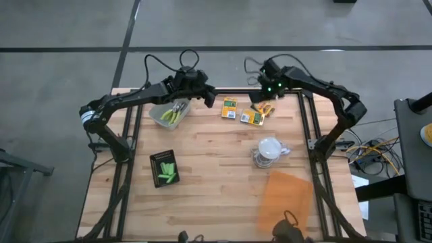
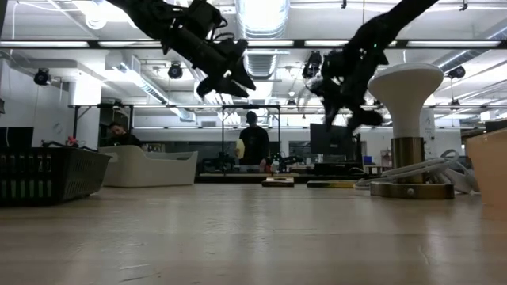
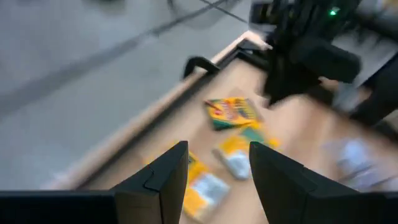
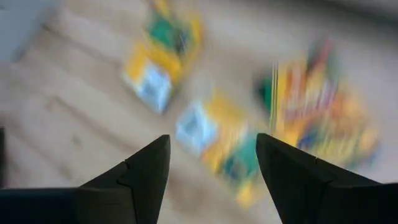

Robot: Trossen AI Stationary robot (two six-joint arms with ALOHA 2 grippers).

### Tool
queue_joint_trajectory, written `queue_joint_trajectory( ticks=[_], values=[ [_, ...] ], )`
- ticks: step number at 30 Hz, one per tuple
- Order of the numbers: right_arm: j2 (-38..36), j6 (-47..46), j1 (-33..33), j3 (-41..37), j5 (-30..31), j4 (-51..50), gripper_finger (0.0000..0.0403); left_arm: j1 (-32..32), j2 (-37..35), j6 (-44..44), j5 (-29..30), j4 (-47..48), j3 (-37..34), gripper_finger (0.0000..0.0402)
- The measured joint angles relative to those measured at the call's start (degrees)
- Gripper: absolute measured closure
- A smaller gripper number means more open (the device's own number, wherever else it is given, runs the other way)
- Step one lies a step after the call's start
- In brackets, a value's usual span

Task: Pick & Place School Supplies
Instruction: Put the yellow yellow crayon box into the orange bin

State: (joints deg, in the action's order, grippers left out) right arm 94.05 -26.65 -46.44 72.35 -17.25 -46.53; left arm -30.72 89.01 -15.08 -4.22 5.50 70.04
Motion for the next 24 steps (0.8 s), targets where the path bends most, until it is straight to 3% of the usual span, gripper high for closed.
queue_joint_trajectory(
  ticks=[3,6,11,15,24],
  values=[
    [-2.4,12.9,0.8,0.5,4.0,9.0,0.017,-0.7,0.0,-16.2,-4.5,0.1,0.0,0.0225],
    [-5.0,28.2,2.3,-0.7,3.5,16.6,0.017,-1.7,0.0,-27.5,-8.7,0.3,0.0,0.0225],
    [-6.8,38.2,4.1,-4.1,2.1,24.1,0.017,-3.5,0.6,-33.9,-9.8,1.6,0.0,0.0225],
    [-7.4,37.7,3.8,-7.4,0.6,29.1,0.017,-4.2,1.6,-34.6,-8.8,2.0,0.0,0.0225],
    [-7.3,29.2,4.2,-10.8,0.3,29.3,0.017,-4.4,2.4,-34.6,-5.2,1.8,0.0,0.0225]
  ],
)
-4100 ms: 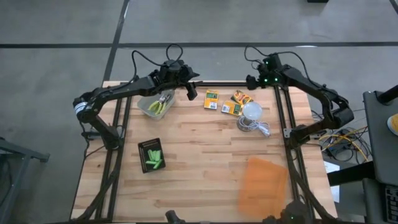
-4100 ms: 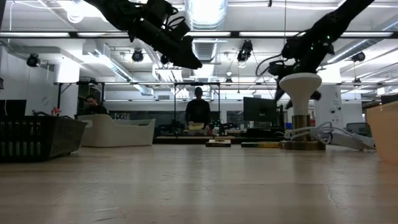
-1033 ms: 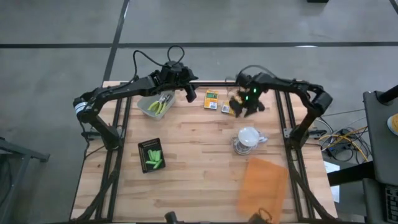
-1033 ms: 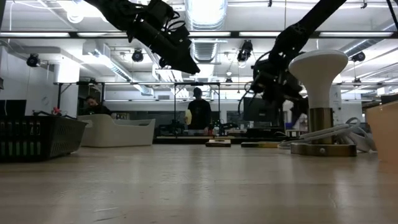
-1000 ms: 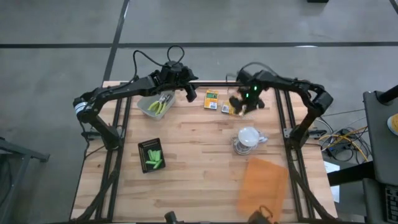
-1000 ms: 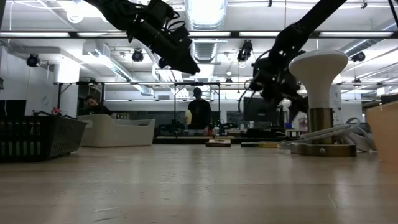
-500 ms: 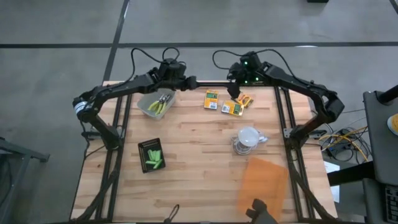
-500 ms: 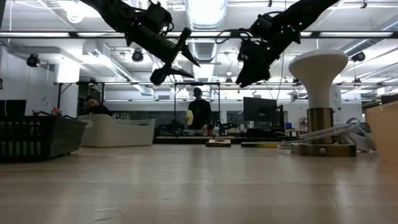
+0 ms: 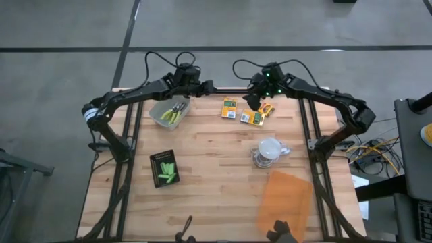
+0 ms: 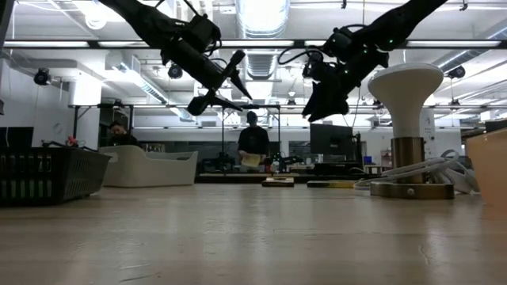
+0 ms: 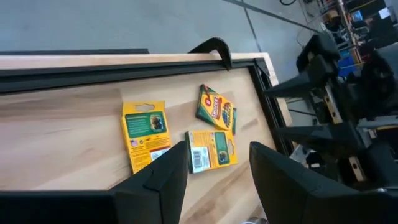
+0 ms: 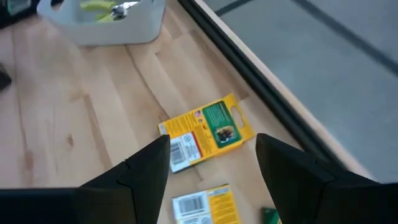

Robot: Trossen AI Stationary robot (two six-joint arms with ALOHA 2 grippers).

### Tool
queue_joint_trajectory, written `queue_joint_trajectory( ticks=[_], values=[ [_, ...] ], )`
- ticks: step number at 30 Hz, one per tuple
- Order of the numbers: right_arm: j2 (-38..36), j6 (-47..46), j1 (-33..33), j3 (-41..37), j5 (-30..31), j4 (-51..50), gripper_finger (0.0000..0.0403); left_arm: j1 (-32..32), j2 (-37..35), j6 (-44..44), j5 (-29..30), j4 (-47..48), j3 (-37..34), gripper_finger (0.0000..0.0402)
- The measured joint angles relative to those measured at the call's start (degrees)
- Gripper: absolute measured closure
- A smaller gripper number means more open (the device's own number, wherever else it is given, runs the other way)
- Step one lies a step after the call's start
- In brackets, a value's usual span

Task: Pick & Place School Supplies
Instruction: Put the yellow yellow crayon box into the orange bin

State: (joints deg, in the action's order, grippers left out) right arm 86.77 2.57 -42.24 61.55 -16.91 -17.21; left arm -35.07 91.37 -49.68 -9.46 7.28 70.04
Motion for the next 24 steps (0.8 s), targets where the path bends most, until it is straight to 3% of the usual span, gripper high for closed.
queue_joint_trajectory(
  ticks=[5,17,24],
  values=[
    [0.6,-10.8,0.4,0.1,0.0,0.1,0.017,-0.3,0.0,0.2,0.4,0.1,0.0,0.0225],
    [0.6,-26.3,1.1,1.1,0.0,0.8,0.0172,-0.5,0.0,2.0,0.4,0.1,0.0,0.0225],
    [1.8,-42.1,1.2,1.1,0.0,1.2,0.0226,-0.4,0.0,3.1,-0.7,-0.1,0.0,0.0225]
  ],
)
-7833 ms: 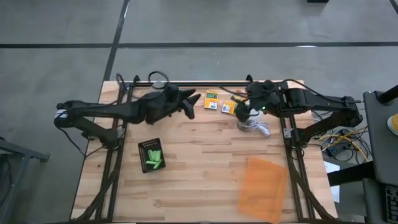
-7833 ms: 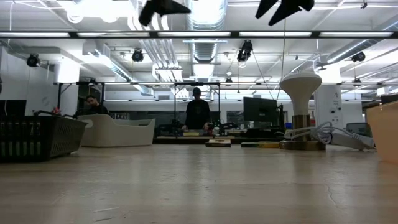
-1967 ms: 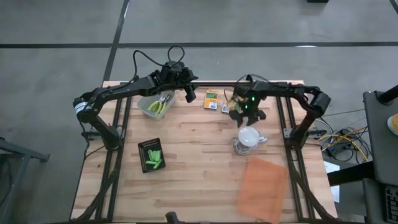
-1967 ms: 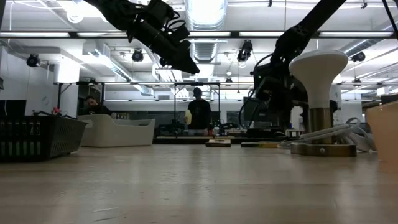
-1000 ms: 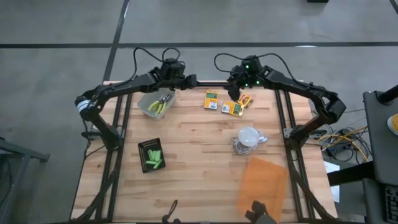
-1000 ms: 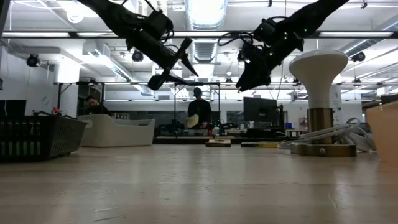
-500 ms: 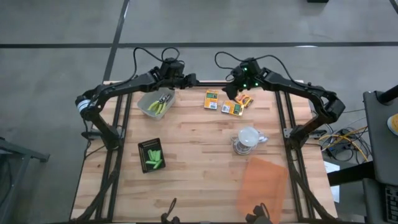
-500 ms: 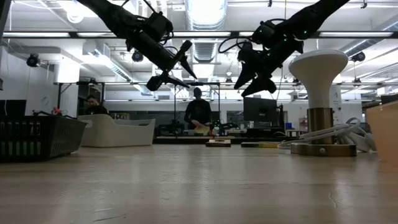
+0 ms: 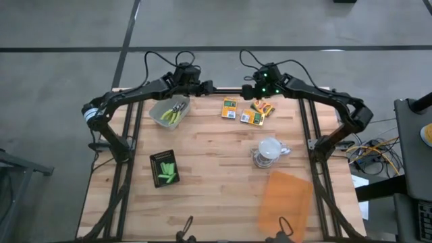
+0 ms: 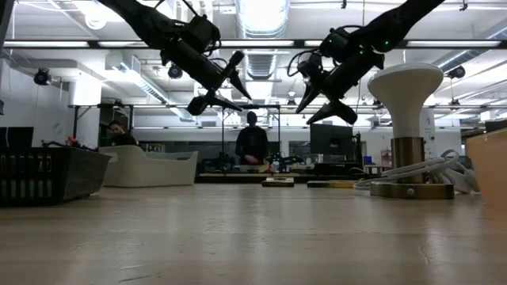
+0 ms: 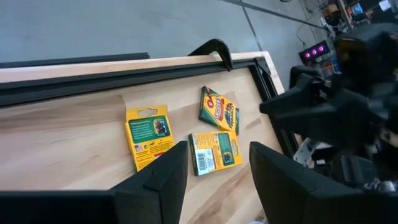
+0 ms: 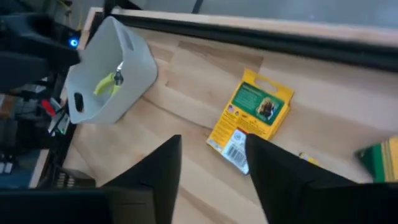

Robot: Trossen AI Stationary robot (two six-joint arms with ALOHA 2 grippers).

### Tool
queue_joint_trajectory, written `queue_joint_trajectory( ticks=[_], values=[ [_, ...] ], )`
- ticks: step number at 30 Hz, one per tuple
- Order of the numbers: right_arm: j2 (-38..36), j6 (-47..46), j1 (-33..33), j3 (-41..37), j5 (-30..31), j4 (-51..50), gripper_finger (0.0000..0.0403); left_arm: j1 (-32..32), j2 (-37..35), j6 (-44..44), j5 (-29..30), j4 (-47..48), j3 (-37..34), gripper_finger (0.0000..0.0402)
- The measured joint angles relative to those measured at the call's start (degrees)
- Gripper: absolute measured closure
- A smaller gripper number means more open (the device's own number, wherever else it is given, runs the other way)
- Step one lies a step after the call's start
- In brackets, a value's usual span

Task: Pick & Place School Supplies
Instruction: Put the yellow yellow crayon box into the orange bin

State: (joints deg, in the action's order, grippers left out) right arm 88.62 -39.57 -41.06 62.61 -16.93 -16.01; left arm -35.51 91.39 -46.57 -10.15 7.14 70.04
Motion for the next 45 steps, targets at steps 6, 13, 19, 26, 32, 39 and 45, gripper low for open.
queue_joint_trajectory(
  ticks=[6,13,19,26,32,39,45],
  values=[
    [1.4,-2.5,0.3,0.0,2.0,-0.2,0.031,0.0,0.0,0.2,-0.6,-0.1,0.0,0.0225],
    [1.6,-3.1,1.2,0.0,2.3,2.0,0.0389,0.0,0.0,0.2,-0.5,-0.6,0.0,0.0225],
    [1.6,-3.1,1.2,1.0,2.4,2.1,0.039,0.0,1.7,-0.4,-1.6,-4.0,0.0,0.0225],
    [1.6,-1.5,1.4,0.9,2.0,1.9,0.0391,-0.5,10.1,-7.3,-11.4,-7.1,0.0,0.0225],
    [2.2,-0.8,1.4,0.9,1.9,1.9,0.0391,-2.1,16.5,-11.5,-13.4,-7.1,1.4,0.0225],
    [8.9,-0.9,1.0,0.8,-3.1,2.0,0.0391,-2.7,18.8,-13.1,-11.9,-7.2,3.8,0.0225],
    [14.8,-0.6,0.1,1.2,-4.2,3.3,0.0391,-2.9,19.9,-11.6,-10.0,-7.1,4.9,0.0225]
  ],
)
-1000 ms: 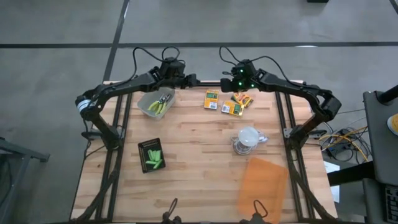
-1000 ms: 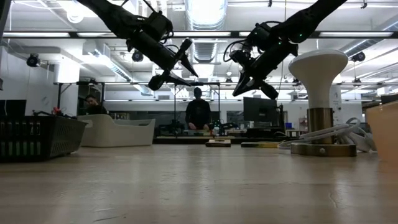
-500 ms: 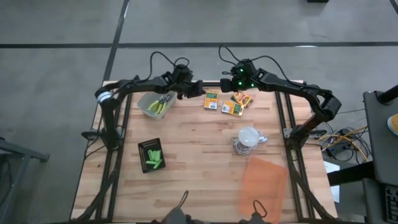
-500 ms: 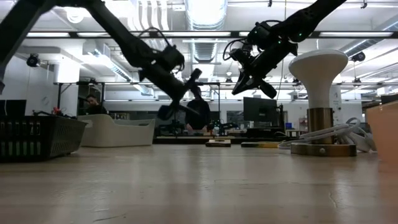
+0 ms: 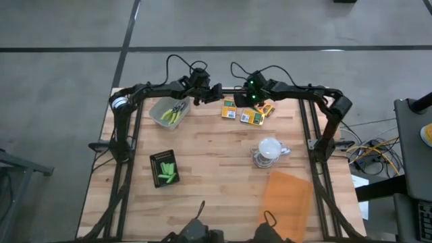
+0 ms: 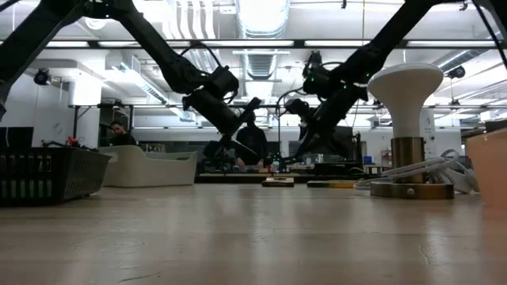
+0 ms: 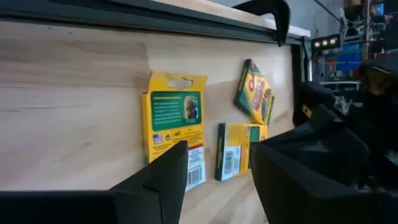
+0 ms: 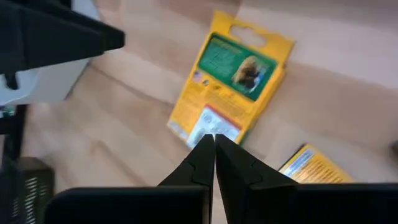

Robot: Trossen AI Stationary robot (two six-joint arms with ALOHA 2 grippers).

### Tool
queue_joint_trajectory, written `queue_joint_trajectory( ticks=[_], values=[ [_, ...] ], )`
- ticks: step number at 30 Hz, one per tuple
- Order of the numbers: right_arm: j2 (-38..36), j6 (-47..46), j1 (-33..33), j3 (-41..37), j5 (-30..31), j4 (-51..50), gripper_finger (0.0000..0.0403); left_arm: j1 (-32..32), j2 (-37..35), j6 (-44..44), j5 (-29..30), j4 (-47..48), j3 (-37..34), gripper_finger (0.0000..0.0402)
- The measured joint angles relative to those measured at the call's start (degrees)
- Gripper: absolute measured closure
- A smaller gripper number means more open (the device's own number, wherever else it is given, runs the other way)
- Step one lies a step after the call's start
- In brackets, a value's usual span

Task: Pick & Place School Supplies
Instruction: Put the yellow yellow crayon box into the orange bin

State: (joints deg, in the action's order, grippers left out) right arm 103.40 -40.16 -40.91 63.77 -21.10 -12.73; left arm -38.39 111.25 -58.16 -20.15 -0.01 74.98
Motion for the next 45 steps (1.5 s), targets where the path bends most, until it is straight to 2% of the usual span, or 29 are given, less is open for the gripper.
queue_joint_trajectory(
  ticks=[5,7,11,16,20,24,31,34,40,45],
  values=[
    [1.0,0.7,-0.1,3.2,-0.2,0.1,0.0391,0.0,0.8,-0.3,6.0,0.0,0.0,0.0225],
    [1.9,0.6,-0.1,4.4,-0.1,-0.2,0.0391,0.0,1.5,-0.7,6.7,0.1,0.0,0.0225],
    [4.6,1.0,0.1,6.6,0.3,-1.8,0.0391,0.0,2.6,-2.1,5.6,0.0,0.1,0.0225],
    [4.8,7.3,0.1,9.1,1.8,-5.8,0.0391,0.0,3.8,-2.3,2.3,0.1,0.1,0.0225],
    [4.8,17.0,-0.7,9.1,0.6,-6.9,0.0391,0.0,4.3,-2.3,1.6,0.0,0.1,0.0225],
    [4.8,30.5,-1.2,7.9,-0.2,-7.1,0.0391,0.0,4.4,-2.3,1.1,0.0,0.1,0.0225],
    [4.8,40.9,-1.3,6.5,-1.6,-6.7,0.0391,0.0,4.4,-1.7,1.0,0.0,0.2,0.0225],
    [4.8,40.8,-1.3,5.7,-2.0,-2.4,0.0391,0.0,4.4,-1.7,1.0,0.0,0.2,0.0225],
    [4.7,35.4,-1.3,0.9,-10.3,15.8,0.0391,0.0,4.4,-1.7,0.9,0.0,0.2,0.0225],
    [4.1,37.6,-1.7,-1.8,-10.4,18.3,0.0391,0.0,4.4,-1.8,0.5,0.0,0.1,0.0225]
  ],
)
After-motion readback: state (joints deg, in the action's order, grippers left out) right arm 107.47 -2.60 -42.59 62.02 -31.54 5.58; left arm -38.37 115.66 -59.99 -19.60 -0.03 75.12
